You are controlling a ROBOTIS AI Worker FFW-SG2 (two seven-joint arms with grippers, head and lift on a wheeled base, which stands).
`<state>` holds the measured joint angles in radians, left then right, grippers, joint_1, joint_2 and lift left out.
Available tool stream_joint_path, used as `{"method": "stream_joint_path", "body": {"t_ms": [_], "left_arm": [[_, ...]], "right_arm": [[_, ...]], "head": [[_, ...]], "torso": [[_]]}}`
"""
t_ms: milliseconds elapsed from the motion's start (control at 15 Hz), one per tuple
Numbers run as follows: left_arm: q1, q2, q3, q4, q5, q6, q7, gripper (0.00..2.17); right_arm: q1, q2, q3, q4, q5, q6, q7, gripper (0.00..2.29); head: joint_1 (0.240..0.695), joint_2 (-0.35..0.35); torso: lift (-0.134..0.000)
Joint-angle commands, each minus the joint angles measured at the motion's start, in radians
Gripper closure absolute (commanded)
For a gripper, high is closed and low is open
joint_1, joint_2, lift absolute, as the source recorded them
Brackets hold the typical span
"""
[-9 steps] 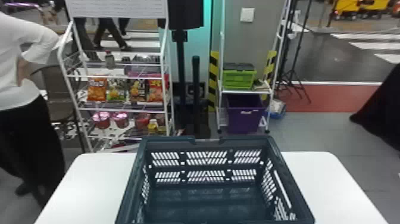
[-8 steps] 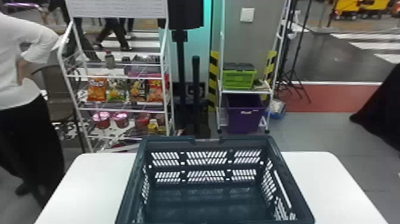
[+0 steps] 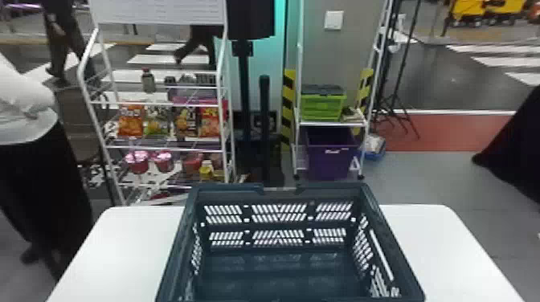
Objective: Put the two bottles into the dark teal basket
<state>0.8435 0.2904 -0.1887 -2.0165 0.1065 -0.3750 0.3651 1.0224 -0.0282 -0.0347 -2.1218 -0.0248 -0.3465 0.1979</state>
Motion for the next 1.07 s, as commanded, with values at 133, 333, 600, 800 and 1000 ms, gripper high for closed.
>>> {"method": "stream_joint_path", "body": {"t_ms": [133,333,600,800,1000], "left_arm": [[-0.015,0.001,0.0,0.007,0.004,0.012,0.0,2.13],[-0.024,-0.002,0.0,0.03,0.004,0.006,0.008,2.13],[-0.032,-0.003,0.0,0.032,0.001,0.003,0.008,2.13],[-0.029,-0.002,-0.005,0.027,-0.002,-0.003,-0.002,2.13],[-0.018,0.0,-0.005,0.015,-0.008,-0.003,-0.008,2.13]], "right_arm": [[-0.021,-0.001,0.002,-0.012,0.006,0.054,0.002,2.05],[-0.021,-0.001,-0.001,-0.086,0.009,0.116,0.003,2.05],[-0.054,0.022,0.009,-0.234,0.032,0.214,0.018,2.05],[-0.113,0.029,0.027,-0.337,0.075,0.401,0.028,2.05],[-0.199,0.029,0.085,-0.385,0.094,0.545,0.028,2.05]], "head": [[0.499,0.0],[0.499,0.0],[0.499,0.0],[0.499,0.0],[0.499,0.0]], "torso": [[0.0],[0.0],[0.0],[0.0],[0.0]]}}
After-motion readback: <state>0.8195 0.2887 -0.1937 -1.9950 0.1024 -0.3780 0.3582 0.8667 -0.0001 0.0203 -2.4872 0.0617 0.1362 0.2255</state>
